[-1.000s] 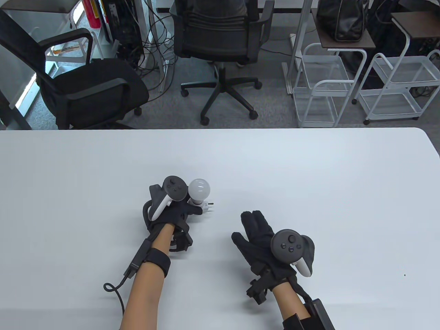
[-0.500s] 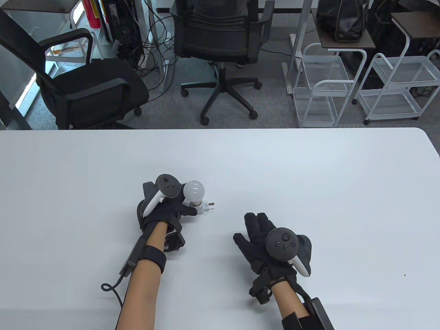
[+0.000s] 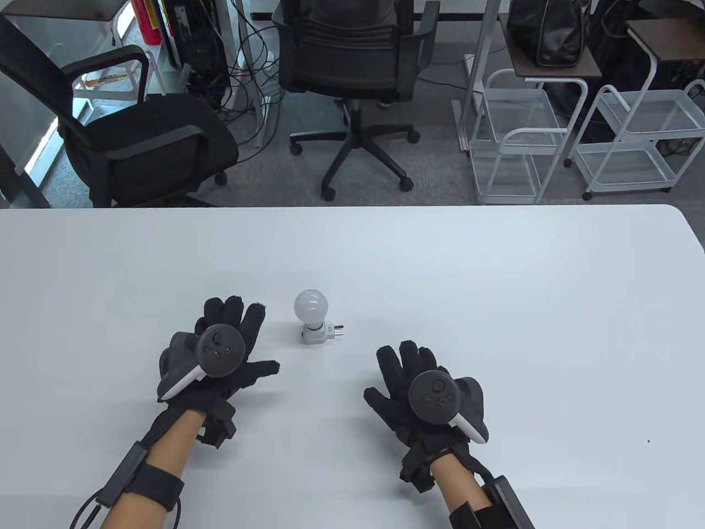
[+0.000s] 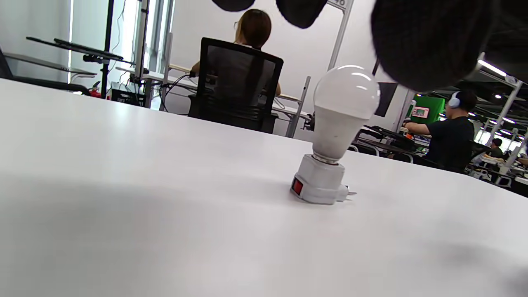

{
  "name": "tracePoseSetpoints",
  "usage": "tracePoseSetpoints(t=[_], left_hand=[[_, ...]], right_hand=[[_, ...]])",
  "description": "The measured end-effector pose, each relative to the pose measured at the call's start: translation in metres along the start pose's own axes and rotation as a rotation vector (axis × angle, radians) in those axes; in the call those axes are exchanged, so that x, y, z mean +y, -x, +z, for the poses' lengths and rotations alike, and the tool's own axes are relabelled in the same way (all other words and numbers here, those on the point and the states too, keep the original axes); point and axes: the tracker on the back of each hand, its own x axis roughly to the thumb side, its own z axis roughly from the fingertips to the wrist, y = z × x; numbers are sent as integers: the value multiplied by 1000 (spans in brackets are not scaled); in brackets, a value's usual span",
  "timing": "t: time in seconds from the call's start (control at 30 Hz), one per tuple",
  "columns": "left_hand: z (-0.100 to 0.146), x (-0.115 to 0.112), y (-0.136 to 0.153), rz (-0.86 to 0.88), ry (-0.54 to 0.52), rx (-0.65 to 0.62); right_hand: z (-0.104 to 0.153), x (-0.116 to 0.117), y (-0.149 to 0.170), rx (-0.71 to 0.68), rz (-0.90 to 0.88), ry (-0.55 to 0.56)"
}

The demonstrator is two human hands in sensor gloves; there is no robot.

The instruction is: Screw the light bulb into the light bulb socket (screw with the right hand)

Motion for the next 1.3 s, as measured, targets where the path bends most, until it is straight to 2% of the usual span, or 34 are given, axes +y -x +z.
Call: tracePoseSetpoints(t=[0.1, 0.2, 0.47, 0.77, 1.3], left_hand=[[24, -4, 0, -23, -34, -17], [34, -11, 3, -8, -43, -19], [33, -30, 12, 68, 19, -12], [37, -23, 12, 53, -41, -19], [37, -24, 13, 52, -35, -1]], right_hand=[[0, 0, -2, -21, -1, -14], [0, 0, -2, -24, 3, -22], [1, -1, -2, -41, 12, -21], [0, 4, -6, -63, 8, -34], [0, 2, -4, -54, -21, -26]])
